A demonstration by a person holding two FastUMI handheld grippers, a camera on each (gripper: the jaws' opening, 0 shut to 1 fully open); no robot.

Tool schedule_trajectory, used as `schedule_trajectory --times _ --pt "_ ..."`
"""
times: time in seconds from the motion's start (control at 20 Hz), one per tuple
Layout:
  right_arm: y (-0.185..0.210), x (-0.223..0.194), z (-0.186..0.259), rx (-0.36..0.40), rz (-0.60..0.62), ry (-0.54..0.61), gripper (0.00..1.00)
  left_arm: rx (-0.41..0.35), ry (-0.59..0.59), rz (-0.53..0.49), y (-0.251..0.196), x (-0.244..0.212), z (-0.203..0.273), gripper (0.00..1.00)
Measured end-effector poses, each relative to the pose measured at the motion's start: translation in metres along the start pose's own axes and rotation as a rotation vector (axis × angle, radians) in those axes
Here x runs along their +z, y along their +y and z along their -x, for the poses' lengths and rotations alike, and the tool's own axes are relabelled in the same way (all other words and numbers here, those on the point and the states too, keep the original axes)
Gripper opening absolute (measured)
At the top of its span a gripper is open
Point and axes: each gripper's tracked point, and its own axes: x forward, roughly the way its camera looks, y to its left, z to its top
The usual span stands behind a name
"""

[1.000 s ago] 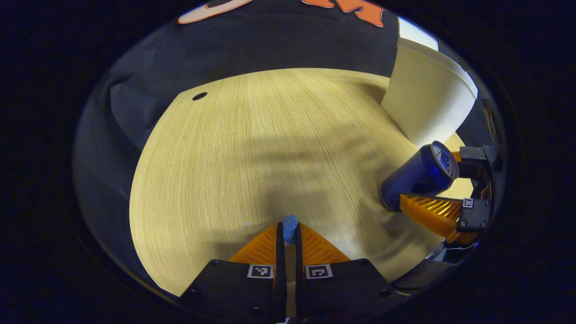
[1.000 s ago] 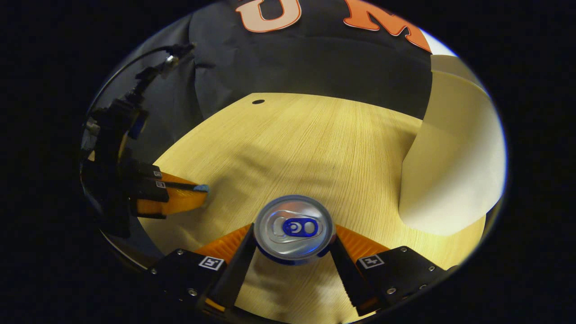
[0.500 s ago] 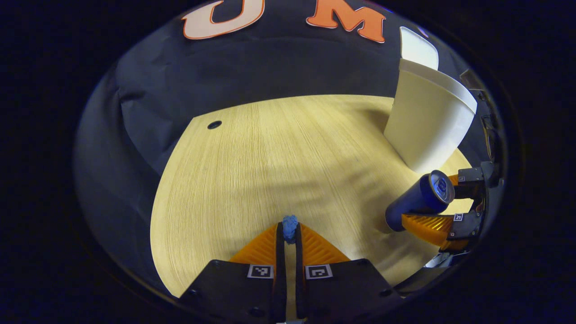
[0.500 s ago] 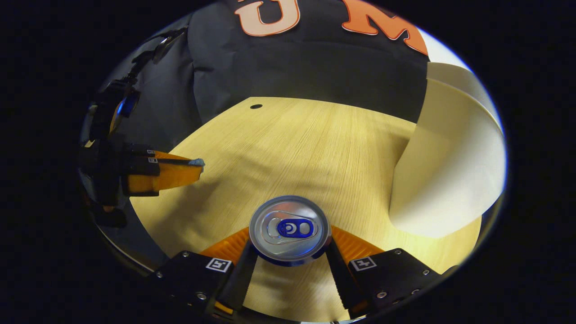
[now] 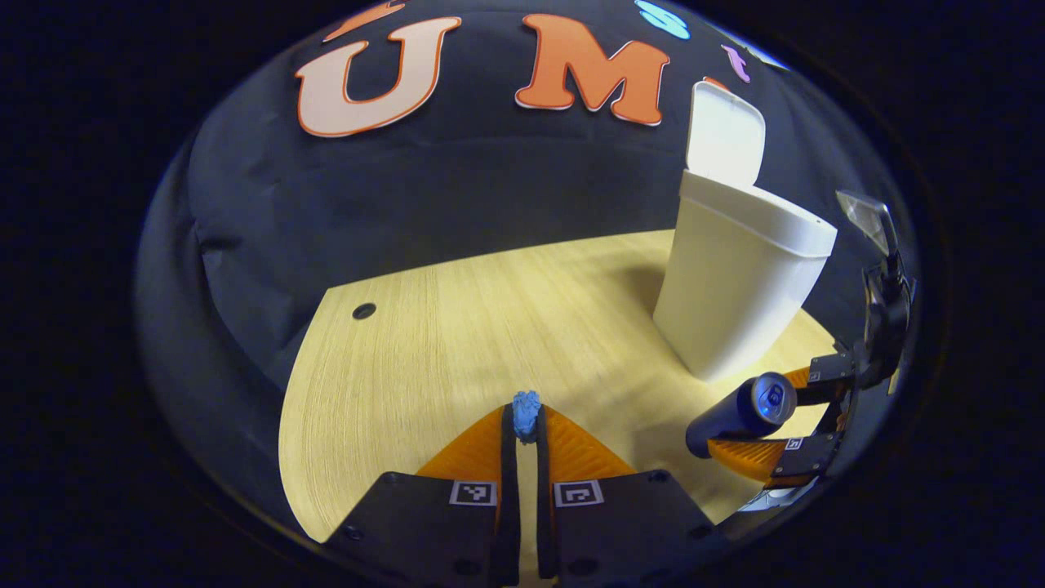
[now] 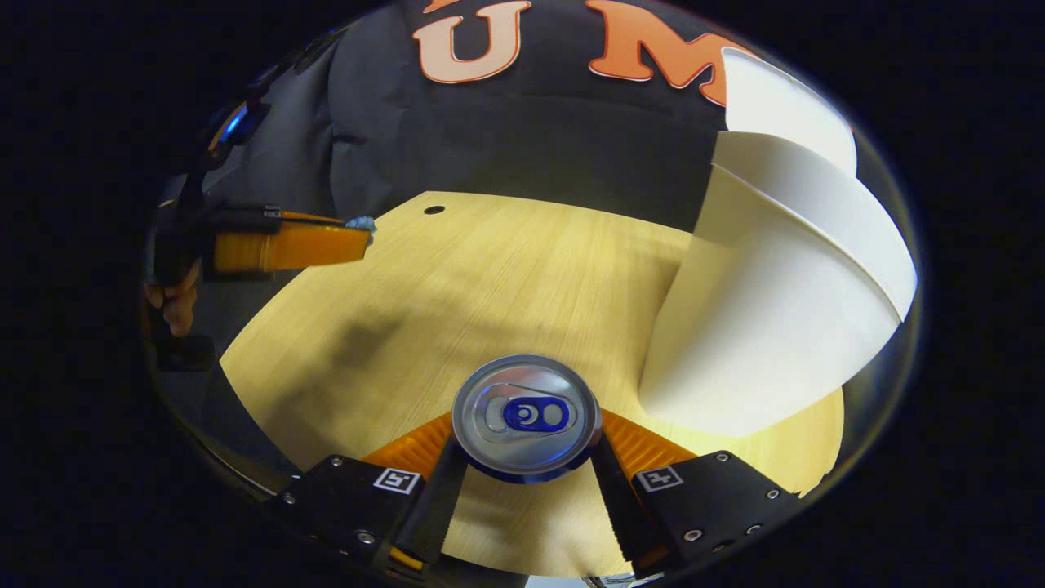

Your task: Press the lid of the desktop garbage bin to open it, pick up the crumpled paper on the desktop and throw it into the bin, then pick up the pop can on the desktop and drop it into the bin, and finally close the garbage bin lid.

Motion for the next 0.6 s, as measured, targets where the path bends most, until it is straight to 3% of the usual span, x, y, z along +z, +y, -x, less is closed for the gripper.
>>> schedule_trajectory --times 0.2,0.25,0.35,0.6 --pt "-0.019 -0.006 0.017 -0.005 -0.015 -0.013 0.81 -0.034 -0.063 -0.020 -0.032 0.033 0.002 0.10" --pt "-0.023 -0.005 0.020 0.000 -0.020 -0.023 0.76 -0.049 -0.070 -0.013 -0.042 0.037 0.004 0.12" --pt "-0.034 -0.007 0.027 0.001 -0.023 -0.022 0.81 -0.067 -0.070 -0.006 -0.063 0.044 0.004 0.12" --pt "-0.073 -0.008 0.037 0.007 -0.020 -0.054 0.81 -0.106 -0.125 -0.014 -0.121 0.085 0.012 0.12"
